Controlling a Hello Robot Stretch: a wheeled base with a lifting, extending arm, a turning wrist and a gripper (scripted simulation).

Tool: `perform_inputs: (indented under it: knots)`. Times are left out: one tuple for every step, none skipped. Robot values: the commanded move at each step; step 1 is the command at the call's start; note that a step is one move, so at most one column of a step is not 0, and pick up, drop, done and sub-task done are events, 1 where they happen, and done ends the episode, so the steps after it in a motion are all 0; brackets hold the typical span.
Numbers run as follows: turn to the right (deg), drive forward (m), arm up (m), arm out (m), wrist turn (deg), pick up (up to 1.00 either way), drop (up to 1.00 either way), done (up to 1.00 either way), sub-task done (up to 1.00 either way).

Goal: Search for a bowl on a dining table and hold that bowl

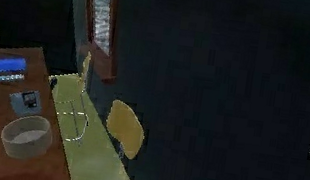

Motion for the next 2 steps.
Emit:
perform_inputs:
  knots:
    - [0.0, 0.3, 0.0, 0.0, 0.0, 0.0, 0.0, 0.0, 0.0]
    - [-45.0, 0.0, 0.0, 0.0, 0.0, 0.0, 0.0, 0.0, 0.0]
